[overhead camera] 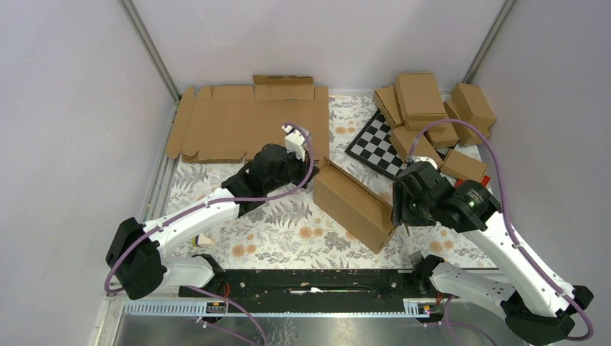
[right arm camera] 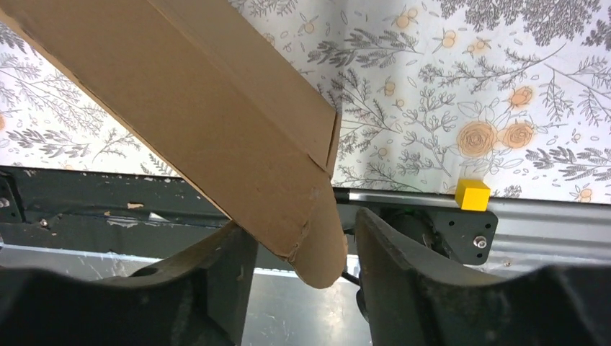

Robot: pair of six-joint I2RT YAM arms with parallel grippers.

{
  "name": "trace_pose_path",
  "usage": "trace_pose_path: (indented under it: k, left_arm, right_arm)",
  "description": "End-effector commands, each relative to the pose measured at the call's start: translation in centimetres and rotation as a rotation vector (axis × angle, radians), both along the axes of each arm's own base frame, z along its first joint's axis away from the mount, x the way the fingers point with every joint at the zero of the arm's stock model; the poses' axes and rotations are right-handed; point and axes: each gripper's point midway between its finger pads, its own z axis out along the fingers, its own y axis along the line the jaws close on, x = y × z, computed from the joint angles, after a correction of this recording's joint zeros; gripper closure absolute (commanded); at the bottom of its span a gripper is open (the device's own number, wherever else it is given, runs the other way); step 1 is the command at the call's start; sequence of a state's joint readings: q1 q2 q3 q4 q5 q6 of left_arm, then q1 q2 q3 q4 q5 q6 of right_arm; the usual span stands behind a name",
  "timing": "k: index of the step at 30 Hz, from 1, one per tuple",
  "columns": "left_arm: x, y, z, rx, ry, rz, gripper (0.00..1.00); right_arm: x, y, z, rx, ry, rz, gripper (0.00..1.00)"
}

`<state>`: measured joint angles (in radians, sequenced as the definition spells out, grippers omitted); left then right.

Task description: Fold the paper box

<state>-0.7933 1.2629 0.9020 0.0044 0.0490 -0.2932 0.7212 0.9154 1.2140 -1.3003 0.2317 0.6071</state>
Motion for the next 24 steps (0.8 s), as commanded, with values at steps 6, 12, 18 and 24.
trace_pose_path:
  k: [6,12,18,24]
  left_arm:
    - [-0.1,0.5,1.2,0.011,-0.015,0.026,1.00]
    - [-0.9,0.4,1.3,-0.009,0.008,0.051,1.00]
    - [-1.5,0.5,1.1,-0.012,0.010,0.080,1.00]
    - [-1.5,0.5,1.1,-0.002,0.003,0.089,1.00]
  right_arm:
    - [-1.4,1.1,-0.8,0.079,0.069,-0.022,0.57]
    - [-0.2,2.0,-0.2,0.154,0.027,-0.133,0.70]
    - [0.7,1.5,-0.4,0.152,0.004,-0.245,0.73]
    - [1.0,0.6,0.7,0.149,-0.042,-0.299,0.74]
